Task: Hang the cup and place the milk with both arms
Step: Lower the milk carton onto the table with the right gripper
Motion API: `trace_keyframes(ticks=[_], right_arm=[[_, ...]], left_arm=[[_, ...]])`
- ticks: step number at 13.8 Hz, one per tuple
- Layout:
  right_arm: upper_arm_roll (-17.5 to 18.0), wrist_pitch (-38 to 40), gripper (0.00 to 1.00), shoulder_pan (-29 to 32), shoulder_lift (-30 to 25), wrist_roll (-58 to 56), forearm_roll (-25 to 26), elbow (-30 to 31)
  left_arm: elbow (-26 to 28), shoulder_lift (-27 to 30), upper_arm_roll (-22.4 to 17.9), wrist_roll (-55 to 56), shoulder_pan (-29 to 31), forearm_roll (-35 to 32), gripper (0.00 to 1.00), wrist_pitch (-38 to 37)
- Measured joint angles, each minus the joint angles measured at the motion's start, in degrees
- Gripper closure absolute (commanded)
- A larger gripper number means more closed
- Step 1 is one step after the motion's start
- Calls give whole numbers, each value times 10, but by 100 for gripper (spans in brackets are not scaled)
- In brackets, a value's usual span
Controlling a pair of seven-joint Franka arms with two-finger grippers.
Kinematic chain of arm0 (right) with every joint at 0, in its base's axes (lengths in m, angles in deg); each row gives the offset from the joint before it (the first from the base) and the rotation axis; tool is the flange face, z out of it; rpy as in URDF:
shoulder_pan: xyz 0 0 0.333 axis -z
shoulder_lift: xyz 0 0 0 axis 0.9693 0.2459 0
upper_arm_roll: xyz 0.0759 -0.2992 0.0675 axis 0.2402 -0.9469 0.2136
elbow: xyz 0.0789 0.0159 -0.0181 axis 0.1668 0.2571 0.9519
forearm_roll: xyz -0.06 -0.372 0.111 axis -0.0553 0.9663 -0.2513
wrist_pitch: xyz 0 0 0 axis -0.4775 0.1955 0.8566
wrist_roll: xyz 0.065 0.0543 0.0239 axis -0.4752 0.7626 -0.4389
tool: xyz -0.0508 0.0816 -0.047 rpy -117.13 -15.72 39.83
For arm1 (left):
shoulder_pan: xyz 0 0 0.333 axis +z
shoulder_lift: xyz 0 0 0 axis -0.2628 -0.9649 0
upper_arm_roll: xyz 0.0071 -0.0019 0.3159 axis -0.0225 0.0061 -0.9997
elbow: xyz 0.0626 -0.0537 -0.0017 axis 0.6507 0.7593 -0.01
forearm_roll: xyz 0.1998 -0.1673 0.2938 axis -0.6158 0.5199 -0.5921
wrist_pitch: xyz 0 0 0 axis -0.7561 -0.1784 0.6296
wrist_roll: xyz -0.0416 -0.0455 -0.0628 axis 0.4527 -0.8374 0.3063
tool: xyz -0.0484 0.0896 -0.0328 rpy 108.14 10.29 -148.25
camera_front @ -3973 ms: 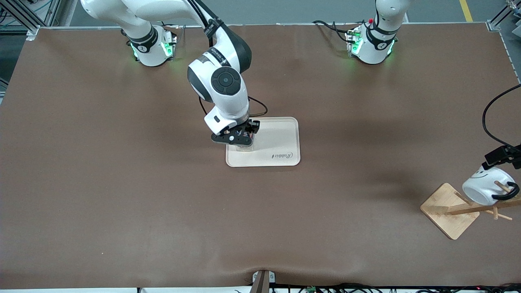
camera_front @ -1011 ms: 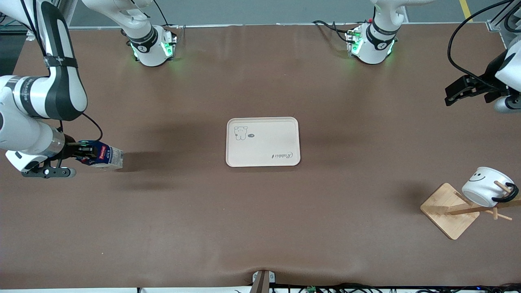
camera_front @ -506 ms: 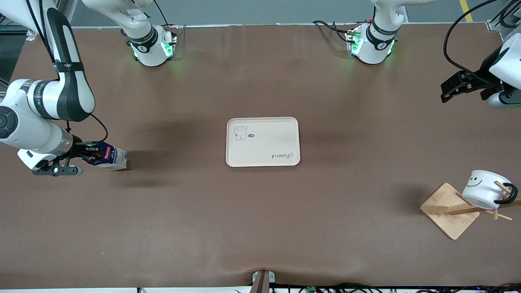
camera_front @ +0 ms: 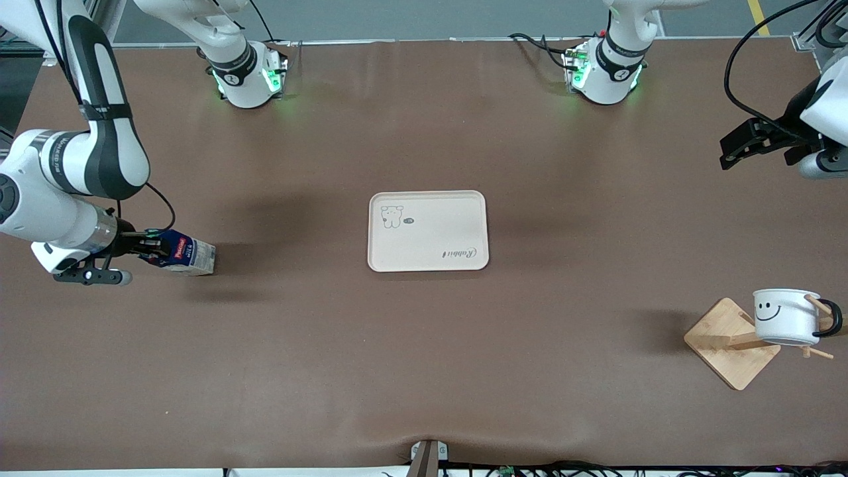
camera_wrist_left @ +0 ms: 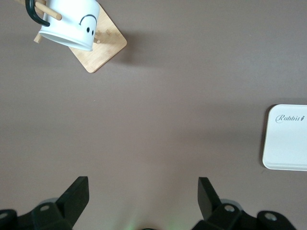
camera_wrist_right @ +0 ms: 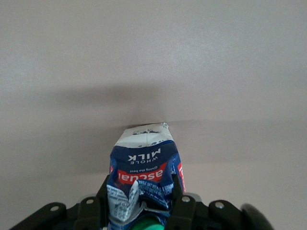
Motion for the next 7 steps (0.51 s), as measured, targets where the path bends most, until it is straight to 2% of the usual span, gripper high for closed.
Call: trace_keyframes(ticks=[1,2,3,7], right_arm=[[0,0,35,0,0,0,0,0],[0,0,25,0,0,0,0,0],[0,0,10,0,0,0,0,0],[0,0,9,0,0,0,0,1]], left_arm=[[0,0,0,0,0,0,0,0],[0,-1,0,0,0,0,0,0],[0,-1,0,0,0,1,0,0],[0,-1,0,0,0,1,0,1]])
